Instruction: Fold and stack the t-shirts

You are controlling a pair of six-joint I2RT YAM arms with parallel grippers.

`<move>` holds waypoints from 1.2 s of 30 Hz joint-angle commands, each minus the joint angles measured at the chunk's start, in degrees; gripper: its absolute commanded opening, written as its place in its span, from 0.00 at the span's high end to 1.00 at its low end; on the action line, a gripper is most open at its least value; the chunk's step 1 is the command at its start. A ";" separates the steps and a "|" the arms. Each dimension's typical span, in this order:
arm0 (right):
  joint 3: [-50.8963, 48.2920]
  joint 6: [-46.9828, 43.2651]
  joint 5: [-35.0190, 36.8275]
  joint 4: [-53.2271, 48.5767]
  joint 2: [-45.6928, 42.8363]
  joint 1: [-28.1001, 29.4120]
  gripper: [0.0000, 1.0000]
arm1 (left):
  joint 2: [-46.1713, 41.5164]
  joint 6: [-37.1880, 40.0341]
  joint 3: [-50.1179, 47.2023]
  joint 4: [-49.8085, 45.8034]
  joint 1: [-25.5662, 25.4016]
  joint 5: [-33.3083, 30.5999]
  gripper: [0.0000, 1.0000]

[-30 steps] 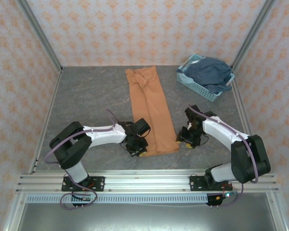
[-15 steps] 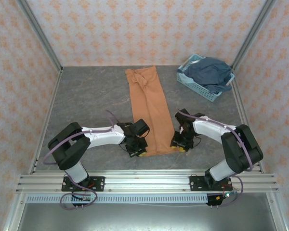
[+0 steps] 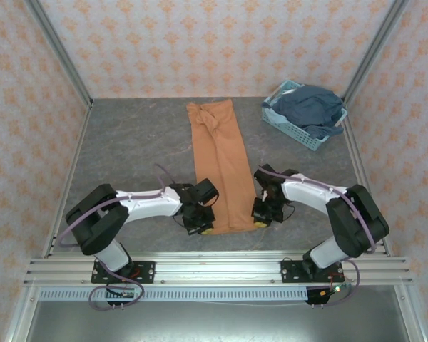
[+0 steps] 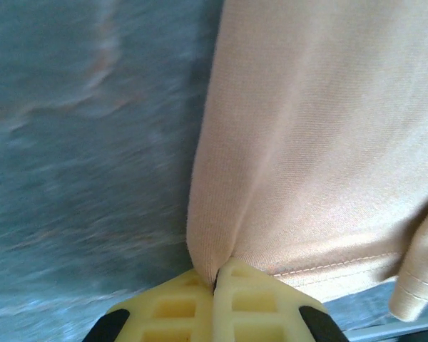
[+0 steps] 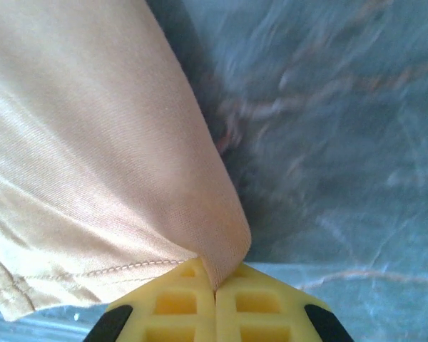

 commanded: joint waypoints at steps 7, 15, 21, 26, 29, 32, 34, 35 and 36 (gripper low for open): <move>1.29 2.87 -3.64 -10.57 -8.64 3.80 1.00 | -14.76 -1.49 -5.91 -8.69 -2.38 -4.21 1.00; 13.61 2.90 2.13 -15.94 -6.65 3.54 1.00 | -18.48 -2.16 1.10 -12.34 0.26 -11.73 1.00; 23.77 0.90 6.94 -17.71 -1.57 2.59 1.00 | -17.52 1.12 6.18 -12.35 8.66 -11.85 1.00; 32.28 -0.95 8.68 -17.91 4.22 1.25 1.00 | -12.53 5.93 14.04 -13.30 13.59 -10.99 1.00; 37.69 -2.63 9.92 -18.16 8.04 -0.50 1.00 | -8.93 8.68 18.00 -14.10 16.22 -11.07 1.00; 43.35 -4.10 9.86 -18.20 12.45 -2.22 1.00 | -5.36 10.31 20.83 -13.67 18.93 -10.37 1.00; 47.54 -5.15 10.04 -18.39 15.65 -2.77 1.00 | -3.34 11.34 22.63 -13.36 20.36 -10.29 1.00; 49.84 -5.69 10.17 -18.71 17.49 -3.08 1.00 | -2.30 11.82 23.68 -12.98 21.11 -10.15 1.00; 51.92 -6.06 10.19 -18.94 19.27 -3.38 1.00 | -1.16 12.30 24.81 -12.91 21.75 -10.11 1.00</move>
